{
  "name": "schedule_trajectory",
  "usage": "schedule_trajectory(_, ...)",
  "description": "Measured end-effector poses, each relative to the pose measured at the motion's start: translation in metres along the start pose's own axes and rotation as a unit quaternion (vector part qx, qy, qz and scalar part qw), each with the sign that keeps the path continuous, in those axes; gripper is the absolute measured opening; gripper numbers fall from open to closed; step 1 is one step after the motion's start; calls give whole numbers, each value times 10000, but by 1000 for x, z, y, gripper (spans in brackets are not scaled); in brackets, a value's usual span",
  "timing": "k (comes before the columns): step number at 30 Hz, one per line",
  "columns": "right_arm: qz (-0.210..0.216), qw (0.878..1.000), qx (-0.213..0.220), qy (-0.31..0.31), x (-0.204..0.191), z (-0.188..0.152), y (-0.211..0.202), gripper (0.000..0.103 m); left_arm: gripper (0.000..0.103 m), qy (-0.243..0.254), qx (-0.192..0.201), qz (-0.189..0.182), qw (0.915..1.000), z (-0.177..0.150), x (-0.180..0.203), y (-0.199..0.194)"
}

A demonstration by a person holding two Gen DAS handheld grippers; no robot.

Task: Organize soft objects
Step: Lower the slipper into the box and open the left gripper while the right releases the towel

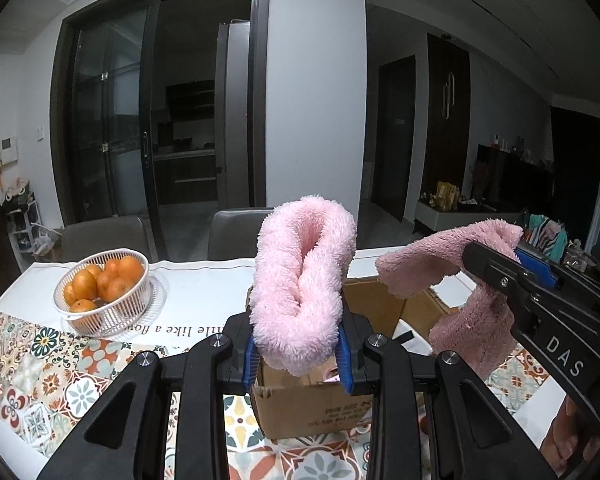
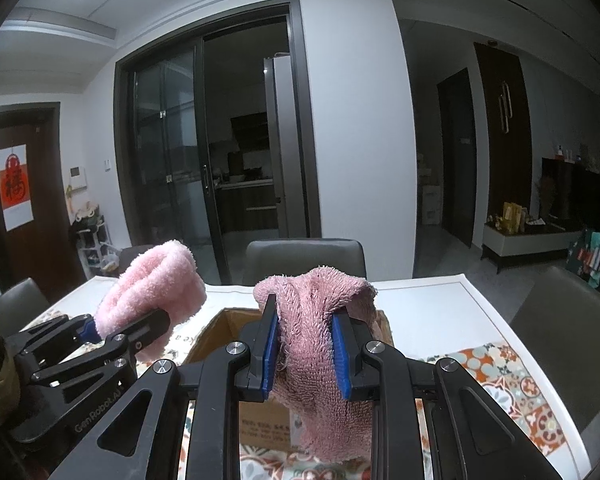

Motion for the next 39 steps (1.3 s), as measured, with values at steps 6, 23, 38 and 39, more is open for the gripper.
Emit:
schedule_trajectory(6, 0, 9999, -101, -45, 4, 11, 27, 25, 31, -11, -204, 31, 9998, 6, -1, 29)
schedule_trajectory(23, 439, 9947, -871, 330, 14, 9, 111, 25, 31, 153, -974, 31, 9951, 1, 13, 103)
schedule_trajectory(38, 209, 9894, -1433, 136, 20, -10, 131, 45, 65, 87, -1168, 158, 9930, -6, 15, 110)
schedule_trajectory(39, 197, 9894, -1433, 127, 21, -10, 130, 47, 65, 65, -1162, 196, 9930, -7, 13, 108)
Point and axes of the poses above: each gripper's, at about its wrist camera, not at the fingertips, and y roughly the way its jaws point, x to its right, z to its top, the point moved 1 cm from there along y, roughly the way its jaws point, and after that the axes turned 15 degrees about -x, right-handed, at the moved point
